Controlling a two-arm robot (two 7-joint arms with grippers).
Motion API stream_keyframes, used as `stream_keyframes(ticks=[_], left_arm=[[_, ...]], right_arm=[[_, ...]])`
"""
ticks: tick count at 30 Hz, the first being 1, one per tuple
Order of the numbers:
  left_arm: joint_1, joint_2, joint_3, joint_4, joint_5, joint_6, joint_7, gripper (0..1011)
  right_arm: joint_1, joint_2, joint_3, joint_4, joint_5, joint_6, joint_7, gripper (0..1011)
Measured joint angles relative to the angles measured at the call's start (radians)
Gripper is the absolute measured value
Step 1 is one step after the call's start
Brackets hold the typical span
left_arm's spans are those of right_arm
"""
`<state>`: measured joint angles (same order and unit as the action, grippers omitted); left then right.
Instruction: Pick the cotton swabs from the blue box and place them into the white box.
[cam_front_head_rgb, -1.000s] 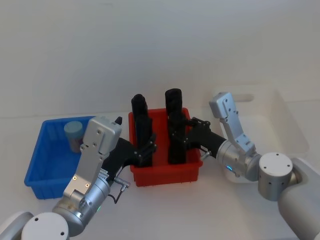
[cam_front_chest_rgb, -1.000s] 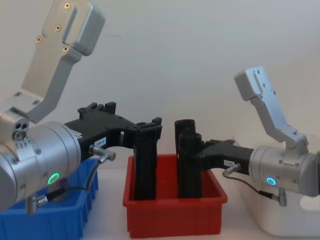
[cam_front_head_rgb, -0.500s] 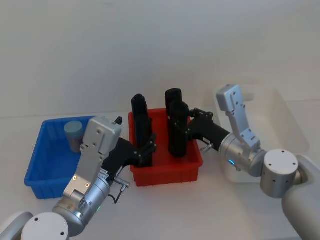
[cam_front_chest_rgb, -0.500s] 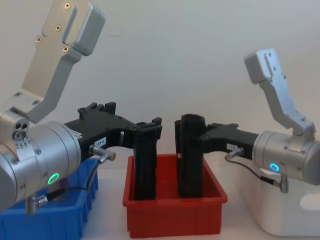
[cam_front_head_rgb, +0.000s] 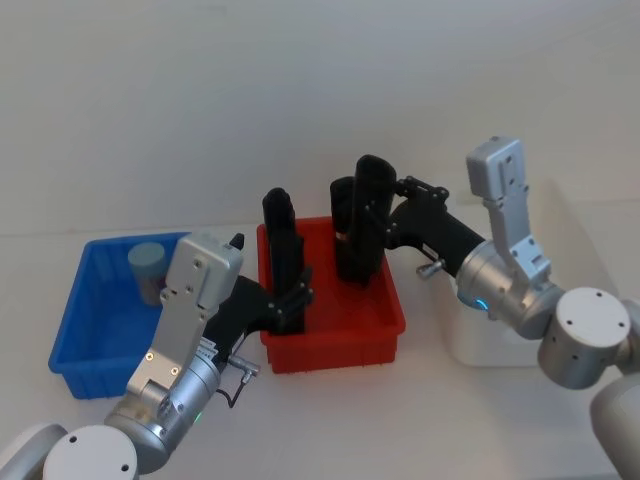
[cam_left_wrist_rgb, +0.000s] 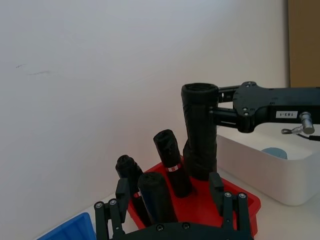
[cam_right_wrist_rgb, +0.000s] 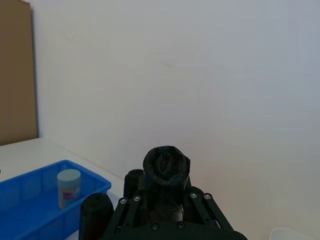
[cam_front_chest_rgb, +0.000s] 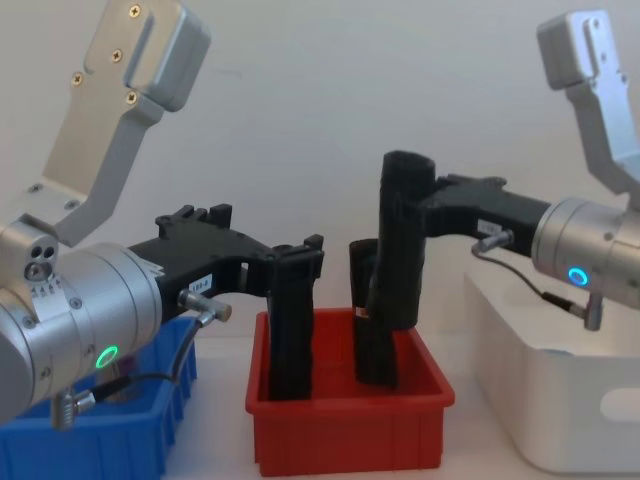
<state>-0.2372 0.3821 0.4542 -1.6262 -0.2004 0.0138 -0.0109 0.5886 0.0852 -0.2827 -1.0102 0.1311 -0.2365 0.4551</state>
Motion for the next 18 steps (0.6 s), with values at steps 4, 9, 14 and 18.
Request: stream_keyframes(ticks=[4, 9, 14, 18], left_arm=[[0.0, 0.0, 0.0, 0.0, 0.0, 0.0, 0.0, 1004], [0.0, 0.0, 0.0, 0.0, 0.0, 0.0, 0.0, 1004], [0.0, 0.0, 0.0, 0.0, 0.0, 0.0, 0.0, 1004], [0.0, 0.0, 0.0, 0.0, 0.0, 0.0, 0.0, 1004]], right_arm=[[-0.03, 0.016, 0.009, -0.078, -0.001, 0.014, -0.033, 355], [-0.061, 0.039, 0.024, -0.16, -0.011, 0.035, -0.077, 355], [-0.091, 0.066, 0.044, -0.229, -0.02, 0.057, -0.122, 355], [-0.109, 0.081, 0.056, -0.265, -0.023, 0.072, -0.149, 355]])
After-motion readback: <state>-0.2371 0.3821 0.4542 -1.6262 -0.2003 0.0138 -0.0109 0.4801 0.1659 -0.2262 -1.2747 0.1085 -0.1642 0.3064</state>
